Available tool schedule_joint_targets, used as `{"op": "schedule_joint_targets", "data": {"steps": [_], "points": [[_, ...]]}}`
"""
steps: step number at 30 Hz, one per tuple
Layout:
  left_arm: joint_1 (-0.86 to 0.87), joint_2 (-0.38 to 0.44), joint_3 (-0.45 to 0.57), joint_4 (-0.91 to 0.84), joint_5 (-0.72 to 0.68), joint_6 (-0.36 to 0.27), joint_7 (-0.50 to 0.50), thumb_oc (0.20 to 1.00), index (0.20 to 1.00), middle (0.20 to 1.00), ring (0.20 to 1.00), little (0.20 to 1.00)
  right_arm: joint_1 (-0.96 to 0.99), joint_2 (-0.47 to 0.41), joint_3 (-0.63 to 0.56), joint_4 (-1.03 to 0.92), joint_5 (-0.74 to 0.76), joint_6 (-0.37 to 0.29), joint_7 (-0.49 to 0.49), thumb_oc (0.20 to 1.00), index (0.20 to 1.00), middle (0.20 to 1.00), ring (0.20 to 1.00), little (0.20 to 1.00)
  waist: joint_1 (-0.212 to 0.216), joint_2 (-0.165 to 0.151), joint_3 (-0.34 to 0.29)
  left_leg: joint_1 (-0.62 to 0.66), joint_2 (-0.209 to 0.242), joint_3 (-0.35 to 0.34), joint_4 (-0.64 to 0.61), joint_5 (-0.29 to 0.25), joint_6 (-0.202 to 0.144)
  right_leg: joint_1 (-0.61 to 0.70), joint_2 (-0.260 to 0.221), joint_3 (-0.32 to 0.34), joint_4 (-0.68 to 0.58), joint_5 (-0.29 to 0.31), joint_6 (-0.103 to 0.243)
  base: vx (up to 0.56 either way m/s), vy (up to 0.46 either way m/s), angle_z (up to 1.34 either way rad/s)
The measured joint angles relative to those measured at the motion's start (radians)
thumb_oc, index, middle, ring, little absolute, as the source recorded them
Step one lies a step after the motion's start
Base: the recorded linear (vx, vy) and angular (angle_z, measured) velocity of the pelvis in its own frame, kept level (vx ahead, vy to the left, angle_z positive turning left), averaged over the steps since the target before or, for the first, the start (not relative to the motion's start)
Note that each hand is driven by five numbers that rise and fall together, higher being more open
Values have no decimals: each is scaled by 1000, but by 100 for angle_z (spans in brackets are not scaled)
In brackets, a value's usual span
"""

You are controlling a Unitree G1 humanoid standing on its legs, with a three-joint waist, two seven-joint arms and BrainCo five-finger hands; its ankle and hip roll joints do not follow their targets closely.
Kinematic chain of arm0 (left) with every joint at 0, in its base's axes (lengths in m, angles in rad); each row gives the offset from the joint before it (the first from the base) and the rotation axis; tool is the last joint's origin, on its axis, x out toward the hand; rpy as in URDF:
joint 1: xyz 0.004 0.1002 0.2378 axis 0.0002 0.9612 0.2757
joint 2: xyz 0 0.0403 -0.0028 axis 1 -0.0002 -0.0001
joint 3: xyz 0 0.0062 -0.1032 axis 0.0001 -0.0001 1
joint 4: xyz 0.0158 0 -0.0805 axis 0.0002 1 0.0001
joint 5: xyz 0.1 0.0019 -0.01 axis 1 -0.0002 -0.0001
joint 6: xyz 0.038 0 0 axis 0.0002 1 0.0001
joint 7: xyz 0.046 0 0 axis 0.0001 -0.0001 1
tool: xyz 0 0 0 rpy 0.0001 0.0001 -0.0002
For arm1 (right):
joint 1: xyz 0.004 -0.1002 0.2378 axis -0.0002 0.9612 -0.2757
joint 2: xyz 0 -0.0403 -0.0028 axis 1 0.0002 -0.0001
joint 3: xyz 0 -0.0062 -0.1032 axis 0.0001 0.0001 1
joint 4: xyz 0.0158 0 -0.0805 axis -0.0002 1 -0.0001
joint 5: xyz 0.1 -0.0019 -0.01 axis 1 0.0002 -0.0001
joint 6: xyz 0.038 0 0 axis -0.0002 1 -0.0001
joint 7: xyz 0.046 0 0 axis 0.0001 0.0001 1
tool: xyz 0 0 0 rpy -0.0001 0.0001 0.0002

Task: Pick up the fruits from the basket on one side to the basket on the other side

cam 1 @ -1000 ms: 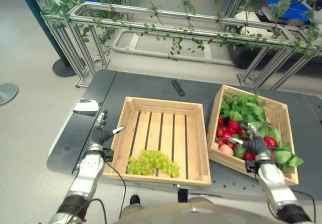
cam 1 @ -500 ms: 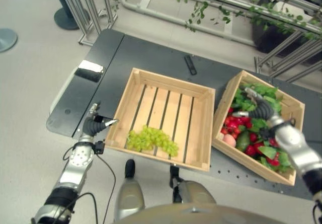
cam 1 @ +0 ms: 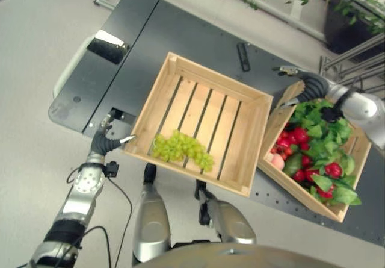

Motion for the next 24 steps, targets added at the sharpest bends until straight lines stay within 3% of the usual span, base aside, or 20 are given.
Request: {"op": "schedule_joint_targets", "data": {"steps": [4,8,18,24], "points": [[-34,11,-1,0,0,1,4,1000,1000,1000,1000,1000,-104,47,44,47,-4,14,-7,1000,1000,1000,1000,1000,10,-8,51,-31,-2,-1,18,0,0,-27,-2,0,16,0,0,-40,13,4],[-60,16,-2,1,-2,2,17,1000,1000,1000,1000,1000,-188,92,102,79,-7,19,-19,1000,1000,1000,1000,1000,8,-5,53,-91,-1,-3,46,0,1,-87,-1,2,46,-2,-1,-53,-5,-2],[-104,18,-8,6,-41,-3,64,1000,1000,1000,1000,1000,-237,261,100,158,25,51,-82,1000,1000,1000,1000,1000,3,-4,53,-227,10,-3,171,-24,1,-244,7,33,192,-36,-6,-43,27,-8],[-110,13,-9,25,-41,-5,89,1000,1000,1000,1000,1000,-249,333,101,218,26,54,-114,1000,1000,1000,1000,1000,-22,-5,52,-301,15,3,197,-18,5,-323,11,46,224,-33,-4,-31,18,-4]]}}
